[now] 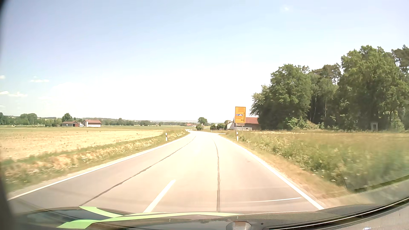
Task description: Follow the waypoints while adhering to traffic rules and regulations
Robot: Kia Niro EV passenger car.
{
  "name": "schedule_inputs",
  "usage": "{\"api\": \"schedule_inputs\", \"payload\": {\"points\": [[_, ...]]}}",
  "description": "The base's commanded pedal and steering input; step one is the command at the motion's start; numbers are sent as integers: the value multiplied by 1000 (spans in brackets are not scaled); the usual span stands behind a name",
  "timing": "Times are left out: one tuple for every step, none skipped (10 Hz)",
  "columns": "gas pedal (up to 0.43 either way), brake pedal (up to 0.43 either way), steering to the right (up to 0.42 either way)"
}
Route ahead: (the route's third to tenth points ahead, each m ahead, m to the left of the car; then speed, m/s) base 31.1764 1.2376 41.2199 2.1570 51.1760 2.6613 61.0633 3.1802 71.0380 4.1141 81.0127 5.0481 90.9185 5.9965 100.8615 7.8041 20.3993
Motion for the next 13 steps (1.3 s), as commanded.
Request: {"api": "schedule_inputs", "payload": {"points": [[209, 0, -5], [220, 0, -5], [220, 0, -5], [228, 0, -5], [228, 0, -6], [228, 0, -7], [228, 0, -6], [220, 0, -6], [177, 0, -7], [138, 0, -7], [118, 0, -7], [118, 0, -7], [118, 0, -8]]}}
